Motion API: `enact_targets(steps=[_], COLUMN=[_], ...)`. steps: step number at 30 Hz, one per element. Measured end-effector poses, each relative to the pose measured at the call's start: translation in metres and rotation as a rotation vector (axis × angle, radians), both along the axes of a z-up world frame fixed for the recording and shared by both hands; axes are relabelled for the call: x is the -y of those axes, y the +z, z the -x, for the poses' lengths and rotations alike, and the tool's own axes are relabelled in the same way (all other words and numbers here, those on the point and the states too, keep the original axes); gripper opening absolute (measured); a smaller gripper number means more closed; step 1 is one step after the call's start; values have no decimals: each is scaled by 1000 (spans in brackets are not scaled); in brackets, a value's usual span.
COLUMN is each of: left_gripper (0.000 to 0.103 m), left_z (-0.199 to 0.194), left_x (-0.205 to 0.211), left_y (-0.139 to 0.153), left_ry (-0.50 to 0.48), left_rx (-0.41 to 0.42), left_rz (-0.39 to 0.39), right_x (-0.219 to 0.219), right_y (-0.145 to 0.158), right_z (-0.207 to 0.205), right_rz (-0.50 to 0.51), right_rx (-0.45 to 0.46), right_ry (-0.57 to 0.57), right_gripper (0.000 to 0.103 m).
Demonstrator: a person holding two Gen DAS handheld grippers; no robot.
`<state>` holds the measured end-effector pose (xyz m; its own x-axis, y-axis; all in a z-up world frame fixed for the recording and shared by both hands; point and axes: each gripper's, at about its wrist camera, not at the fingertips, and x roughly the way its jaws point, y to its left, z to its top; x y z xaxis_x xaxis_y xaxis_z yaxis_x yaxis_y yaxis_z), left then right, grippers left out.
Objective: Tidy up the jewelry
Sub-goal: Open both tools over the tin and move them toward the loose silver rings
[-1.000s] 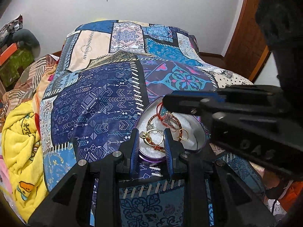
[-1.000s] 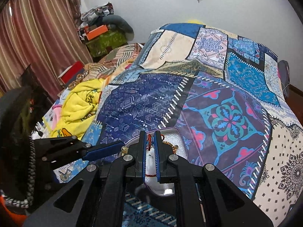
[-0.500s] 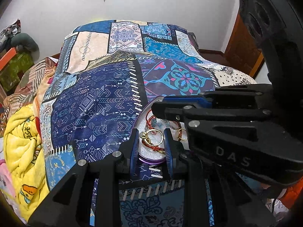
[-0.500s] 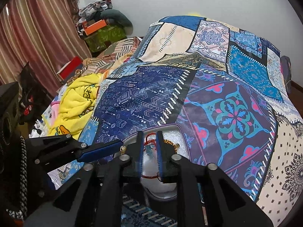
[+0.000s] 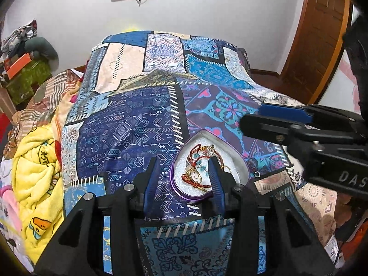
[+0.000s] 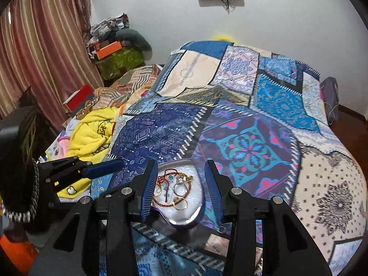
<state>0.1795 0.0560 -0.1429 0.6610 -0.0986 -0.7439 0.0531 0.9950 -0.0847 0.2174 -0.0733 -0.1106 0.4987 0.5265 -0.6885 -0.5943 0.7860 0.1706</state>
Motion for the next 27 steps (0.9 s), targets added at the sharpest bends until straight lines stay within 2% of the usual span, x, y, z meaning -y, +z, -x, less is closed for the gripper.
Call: enact_targets(steps=[7, 15, 27], left_gripper=[43, 43, 43], left_z=[8, 15, 5], left_x=[6, 35, 89], left_y=[15, 19, -19], left_ry=[6, -49, -181], left_rx=[10, 6, -111], left_rz=[35, 27, 94], right_x=[25, 64, 112], right_y=[10, 6, -25], right_z=[10, 15, 17], right_rz=[-5, 22, 75], right_rx=[35, 33, -53], right_ry=[-44, -107, -182], right_gripper=[39, 39, 39])
